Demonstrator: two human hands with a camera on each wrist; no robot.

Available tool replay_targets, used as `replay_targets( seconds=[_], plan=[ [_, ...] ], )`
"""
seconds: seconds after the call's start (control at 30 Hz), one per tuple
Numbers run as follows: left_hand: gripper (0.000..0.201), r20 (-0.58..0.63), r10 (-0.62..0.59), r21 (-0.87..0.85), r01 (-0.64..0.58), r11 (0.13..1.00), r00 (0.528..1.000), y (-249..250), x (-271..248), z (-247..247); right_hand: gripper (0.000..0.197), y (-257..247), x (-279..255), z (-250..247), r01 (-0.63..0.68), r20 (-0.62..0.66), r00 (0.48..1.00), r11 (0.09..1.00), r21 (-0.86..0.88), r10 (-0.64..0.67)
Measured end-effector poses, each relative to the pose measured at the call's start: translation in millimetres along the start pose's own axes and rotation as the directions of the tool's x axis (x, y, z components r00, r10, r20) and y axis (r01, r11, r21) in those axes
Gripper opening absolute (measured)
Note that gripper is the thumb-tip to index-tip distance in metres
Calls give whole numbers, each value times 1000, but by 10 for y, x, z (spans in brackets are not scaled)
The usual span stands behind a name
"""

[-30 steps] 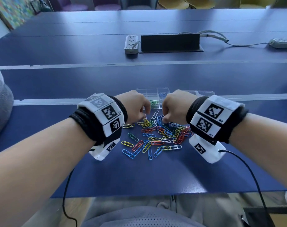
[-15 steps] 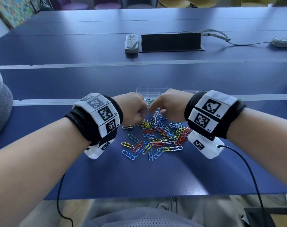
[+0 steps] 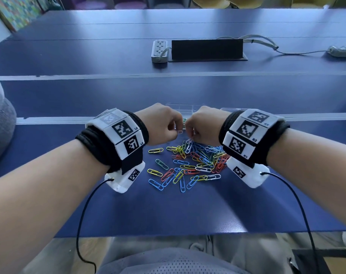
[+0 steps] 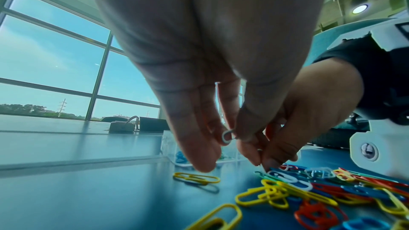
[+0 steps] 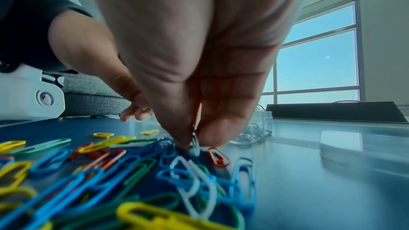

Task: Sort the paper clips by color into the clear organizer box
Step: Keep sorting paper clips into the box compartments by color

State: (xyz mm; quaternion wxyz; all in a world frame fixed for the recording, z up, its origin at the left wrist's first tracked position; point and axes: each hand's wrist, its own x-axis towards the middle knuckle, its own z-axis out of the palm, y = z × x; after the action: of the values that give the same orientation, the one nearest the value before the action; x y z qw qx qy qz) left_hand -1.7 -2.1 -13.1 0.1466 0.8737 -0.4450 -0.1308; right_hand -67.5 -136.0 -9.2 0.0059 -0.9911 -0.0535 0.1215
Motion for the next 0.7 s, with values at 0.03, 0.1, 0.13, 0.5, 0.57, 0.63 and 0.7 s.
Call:
replay_targets(
  seconds=[0.03, 0.1, 0.13, 0.5, 0.57, 0.63, 0.7],
  plan=[
    [15, 1, -5, -9, 5, 1000, 1000, 6, -11, 2, 25, 4, 3, 3, -5, -3, 1000, 1000, 8, 5],
    [9, 8, -5, -13, 5, 1000, 1000, 15, -28, 16, 23, 16, 2, 1, -18, -12, 1000, 999, 42, 19],
    [7, 14, -4, -9, 4, 1000, 1000, 20, -34, 24, 21, 20, -4, -3, -24, -16, 1000, 998, 66, 25],
    [29, 84, -30, -28, 32, 999, 996, 159, -6, 56, 18, 409, -122, -20, -264, 186, 962, 515, 816, 199],
    [30, 76, -39, -12, 40, 999, 996, 193, 24, 60, 17, 491, -208, -34, -313, 278, 943, 203, 928, 185],
    [28, 87, -64, -1, 64, 998, 994, 225, 58, 59, 21, 560, -261, -29, -324, 329, 926, -54, 944, 187],
    [28, 91, -97, 7, 97, 995, 991, 252, 92, 74, 25, 603, -286, -15, -326, 384, 897, -259, 909, 218]
  ],
)
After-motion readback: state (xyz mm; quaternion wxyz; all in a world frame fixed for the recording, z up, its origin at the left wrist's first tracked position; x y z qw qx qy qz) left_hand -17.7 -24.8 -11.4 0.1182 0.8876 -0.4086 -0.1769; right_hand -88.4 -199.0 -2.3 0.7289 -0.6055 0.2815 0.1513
